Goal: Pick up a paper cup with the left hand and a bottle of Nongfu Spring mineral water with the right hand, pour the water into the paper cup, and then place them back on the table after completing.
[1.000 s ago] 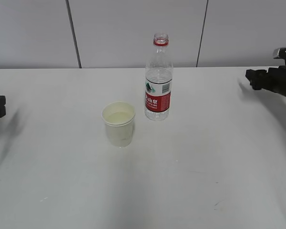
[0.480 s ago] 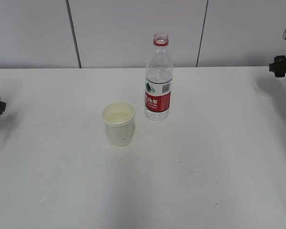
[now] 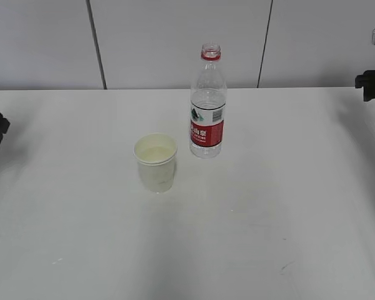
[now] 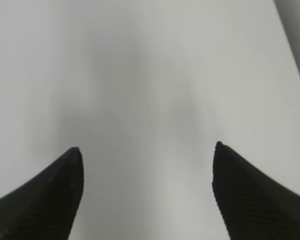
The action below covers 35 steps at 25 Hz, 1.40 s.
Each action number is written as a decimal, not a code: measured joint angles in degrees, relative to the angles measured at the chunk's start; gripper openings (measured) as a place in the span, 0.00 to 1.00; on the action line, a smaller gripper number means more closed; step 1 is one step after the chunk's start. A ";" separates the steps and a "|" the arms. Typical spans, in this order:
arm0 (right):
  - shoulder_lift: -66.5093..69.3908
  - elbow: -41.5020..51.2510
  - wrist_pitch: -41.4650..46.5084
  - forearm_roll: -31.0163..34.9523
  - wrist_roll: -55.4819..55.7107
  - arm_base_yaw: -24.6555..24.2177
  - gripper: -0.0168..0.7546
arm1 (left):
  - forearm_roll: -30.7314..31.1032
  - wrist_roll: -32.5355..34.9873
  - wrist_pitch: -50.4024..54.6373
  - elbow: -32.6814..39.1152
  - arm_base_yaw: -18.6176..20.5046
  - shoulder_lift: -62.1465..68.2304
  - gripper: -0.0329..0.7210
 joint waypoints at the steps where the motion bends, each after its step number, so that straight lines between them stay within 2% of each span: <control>1: 0.00 -0.93 2.54 3.14 -2.93 0.00 0.79 | 0.00 0.00 2.22 0.00 0.00 -0.23 0.76; 5: 0.00 -5.98 13.15 9.68 -8.67 0.00 0.79 | -0.46 0.28 8.14 0.00 0.00 -2.70 0.76; 9: 0.00 -12.45 23.47 16.34 -14.95 0.00 0.79 | -4.61 4.04 13.67 -0.11 0.00 -6.30 0.76; 15: -0.10 -20.77 36.65 18.97 -19.50 1.00 0.79 | -11.73 10.29 18.74 -0.18 0.00 -9.13 0.74; 19: -0.21 -23.32 37.76 19.86 -20.61 2.16 0.79 | -13.50 10.94 19.00 -0.18 0.00 -10.51 0.74; 25: -2.44 -23.04 38.20 21.69 -20.93 4.34 0.79 | -19.45 15.66 21.87 -0.13 -0.05 -13.56 0.74; 30: -8.92 -18.09 38.33 22.34 -21.55 5.45 0.79 | -20.63 16.60 25.25 0.66 -0.06 -18.09 0.74; 35: -17.76 -8.74 38.55 22.46 -22.84 5.48 0.79 | -22.70 17.78 25.31 5.71 -0.06 -24.50 0.74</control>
